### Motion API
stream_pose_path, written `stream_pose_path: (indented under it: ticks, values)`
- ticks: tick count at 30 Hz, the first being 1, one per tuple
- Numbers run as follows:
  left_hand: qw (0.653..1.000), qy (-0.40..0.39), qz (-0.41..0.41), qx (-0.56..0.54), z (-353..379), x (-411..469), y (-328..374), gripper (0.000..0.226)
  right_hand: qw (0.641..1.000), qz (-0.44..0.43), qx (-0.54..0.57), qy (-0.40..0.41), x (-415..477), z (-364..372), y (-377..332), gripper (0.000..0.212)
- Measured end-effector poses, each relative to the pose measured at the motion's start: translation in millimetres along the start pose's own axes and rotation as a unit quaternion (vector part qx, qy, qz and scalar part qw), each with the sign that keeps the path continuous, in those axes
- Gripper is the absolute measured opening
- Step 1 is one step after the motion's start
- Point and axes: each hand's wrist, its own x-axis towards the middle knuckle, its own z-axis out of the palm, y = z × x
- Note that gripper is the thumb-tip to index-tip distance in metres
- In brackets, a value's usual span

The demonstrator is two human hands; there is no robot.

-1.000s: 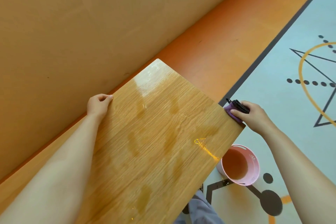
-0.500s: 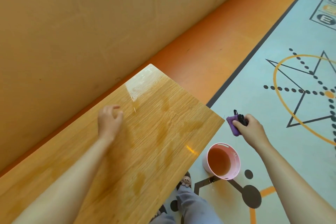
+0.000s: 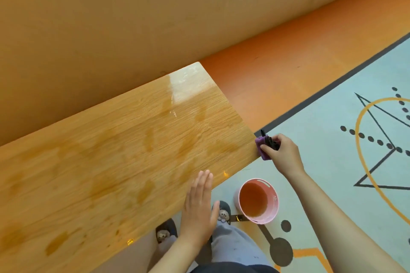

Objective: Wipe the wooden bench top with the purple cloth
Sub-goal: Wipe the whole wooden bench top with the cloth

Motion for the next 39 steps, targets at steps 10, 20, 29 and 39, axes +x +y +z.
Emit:
stream_pose_path:
  ticks: [10,20,29,39]
  values:
    - [0.994,0.031,-0.045,0.095,26.4,3.7,1.7,0.076,0.972,-0.224,-0.036,-0.060,-39.9,60.2,-18.9,0.024]
    - [0.993,0.067,-0.041,0.092,20.8,7.9,6.7,0.074,0.981,-0.164,-0.093,-0.040,29.6,18.8,-5.3,0.027]
    - [0.991,0.086,-0.065,0.079,22.7,4.6,14.0,0.064,0.933,-0.322,-0.078,-0.137,-21.4,68.6,-37.2,0.026]
    - [0.993,0.071,-0.084,0.039,24.9,11.9,9.1,0.064,0.966,-0.225,-0.101,-0.084,58.0,32.0,-27.1,0.022]
